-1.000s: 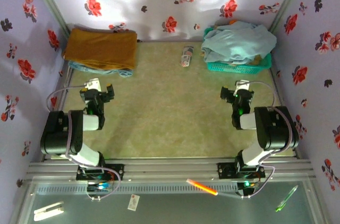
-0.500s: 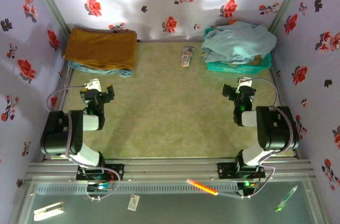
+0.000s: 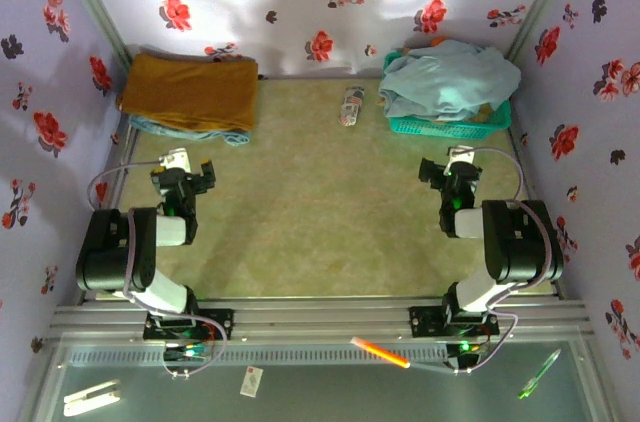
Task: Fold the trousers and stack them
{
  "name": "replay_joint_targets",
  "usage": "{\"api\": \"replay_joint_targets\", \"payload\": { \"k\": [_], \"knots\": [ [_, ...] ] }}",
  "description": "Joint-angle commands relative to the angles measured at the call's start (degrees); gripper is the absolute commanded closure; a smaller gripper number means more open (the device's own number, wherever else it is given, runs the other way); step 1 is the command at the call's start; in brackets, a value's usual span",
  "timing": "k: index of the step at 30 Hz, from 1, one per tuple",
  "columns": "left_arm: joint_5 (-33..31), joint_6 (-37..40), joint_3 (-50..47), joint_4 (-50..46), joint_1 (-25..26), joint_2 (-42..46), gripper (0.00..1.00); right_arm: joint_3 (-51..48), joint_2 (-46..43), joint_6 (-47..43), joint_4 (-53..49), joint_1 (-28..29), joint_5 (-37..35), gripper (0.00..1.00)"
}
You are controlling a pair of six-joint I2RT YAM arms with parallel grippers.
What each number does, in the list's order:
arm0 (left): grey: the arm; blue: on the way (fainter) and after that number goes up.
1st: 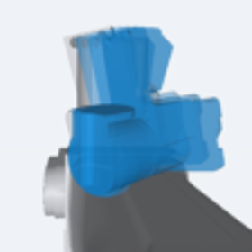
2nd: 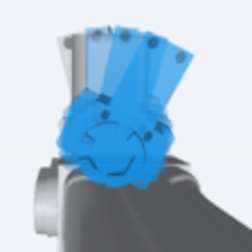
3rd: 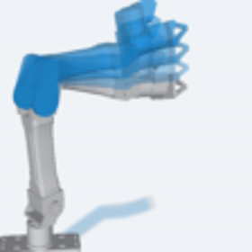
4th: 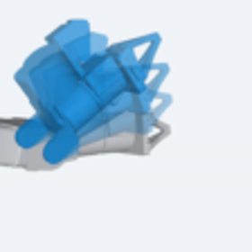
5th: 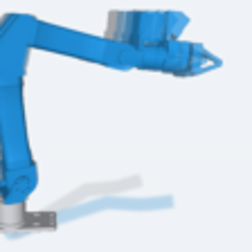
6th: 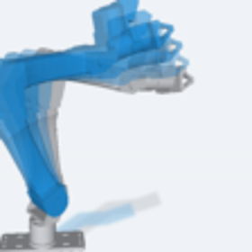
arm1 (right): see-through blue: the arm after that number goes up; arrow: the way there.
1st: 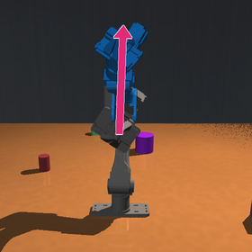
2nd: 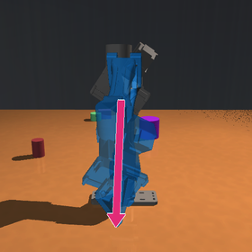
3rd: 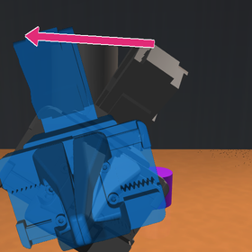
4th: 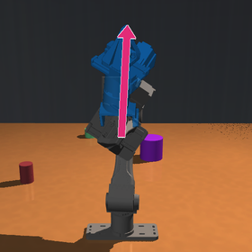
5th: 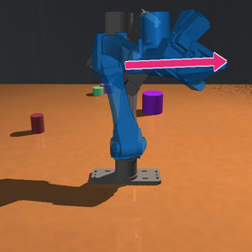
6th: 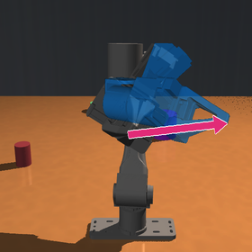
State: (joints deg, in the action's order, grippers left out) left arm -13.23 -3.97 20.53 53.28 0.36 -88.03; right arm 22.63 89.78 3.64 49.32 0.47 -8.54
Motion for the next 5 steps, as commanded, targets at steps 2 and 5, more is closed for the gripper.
{"api": "replay_joint_targets", "payload": {
  "k": [2, 5],
  "knots": [
    [0.05, 0.01, 0.66, -0.03, -0.36, -0.36, 0.00, 0.15, -0.50, 1.19, 0.25, -0.12, 0.71, 0.01],
    [0.05, 0.19, 0.74, -0.06, -0.19, -0.26, 0.00, 0.11, -0.57, 1.19, 0.29, -0.12, 0.71, 0.01]
  ]
}}
